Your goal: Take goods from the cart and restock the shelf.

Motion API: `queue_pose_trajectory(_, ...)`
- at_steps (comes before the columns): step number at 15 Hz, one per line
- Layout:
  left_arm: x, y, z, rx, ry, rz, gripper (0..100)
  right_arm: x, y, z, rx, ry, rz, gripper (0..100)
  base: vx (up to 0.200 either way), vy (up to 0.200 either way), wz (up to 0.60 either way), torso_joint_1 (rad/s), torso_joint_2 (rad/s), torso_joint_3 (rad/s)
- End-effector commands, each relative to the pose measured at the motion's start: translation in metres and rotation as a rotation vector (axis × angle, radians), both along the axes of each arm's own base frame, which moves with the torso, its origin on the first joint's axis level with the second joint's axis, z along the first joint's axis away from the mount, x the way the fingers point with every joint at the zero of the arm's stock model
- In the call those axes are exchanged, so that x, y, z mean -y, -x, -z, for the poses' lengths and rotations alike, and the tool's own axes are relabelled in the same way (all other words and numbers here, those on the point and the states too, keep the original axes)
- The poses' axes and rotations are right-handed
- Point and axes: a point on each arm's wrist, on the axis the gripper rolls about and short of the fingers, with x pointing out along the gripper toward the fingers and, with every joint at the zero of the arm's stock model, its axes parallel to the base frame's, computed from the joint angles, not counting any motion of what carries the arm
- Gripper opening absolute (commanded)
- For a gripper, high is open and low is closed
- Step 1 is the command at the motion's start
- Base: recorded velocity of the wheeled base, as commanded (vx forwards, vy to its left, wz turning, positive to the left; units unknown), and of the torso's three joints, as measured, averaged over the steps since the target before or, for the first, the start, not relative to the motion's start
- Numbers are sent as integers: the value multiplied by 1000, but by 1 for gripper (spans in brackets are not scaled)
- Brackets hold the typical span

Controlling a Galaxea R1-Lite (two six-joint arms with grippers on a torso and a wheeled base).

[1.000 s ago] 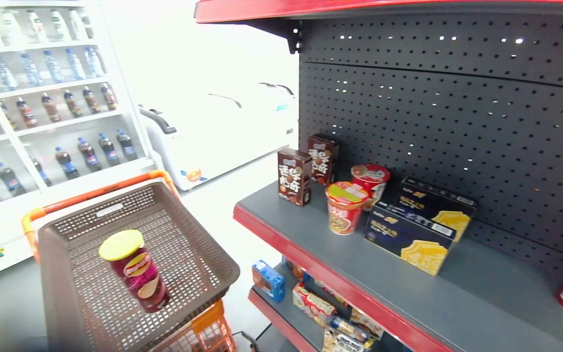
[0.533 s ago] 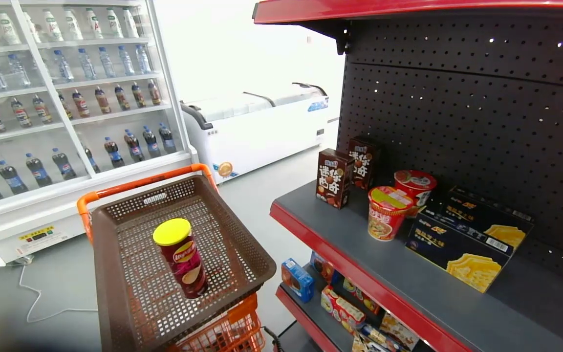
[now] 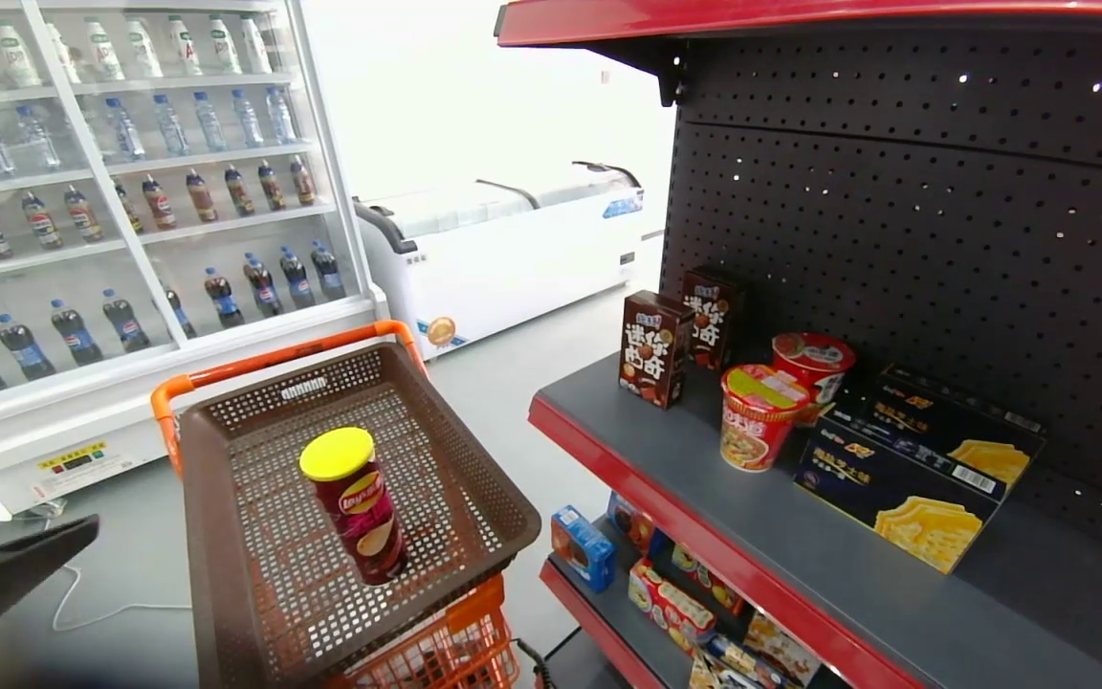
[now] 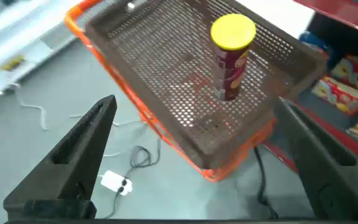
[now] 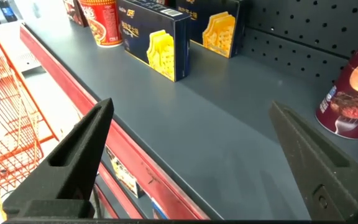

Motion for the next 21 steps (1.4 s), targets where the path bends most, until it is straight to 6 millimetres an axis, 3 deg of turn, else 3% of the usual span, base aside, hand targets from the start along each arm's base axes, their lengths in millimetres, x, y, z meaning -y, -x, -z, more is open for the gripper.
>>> queue_pose_trajectory(1, -25, -60, 40, -223, 107, 69, 100, 0, 0, 0, -1, 0, 0, 100, 0, 0, 0, 0, 0, 0)
queue_pose_trajectory(4, -23, -82, 100, -268, 119, 162, 100, 0, 0, 0, 0, 0, 0, 100, 0, 0, 0, 0, 0, 0)
queue_pose_trajectory(8, -9, -101, 153, -197, 105, 242, 100, 0, 0, 0, -1, 0, 0, 100, 0, 0, 0, 0, 0, 0)
queue_pose_trajectory(16, 5, -158, 191, -157, 110, 272, 100, 0, 0, 0, 0, 0, 0, 100, 0, 0, 0, 0, 0, 0)
queue_pose_trajectory(21, 8, -189, 203, -142, 101, 276, 100, 0, 0, 0, -1, 0, 0, 100, 0, 0, 0, 0, 0, 0)
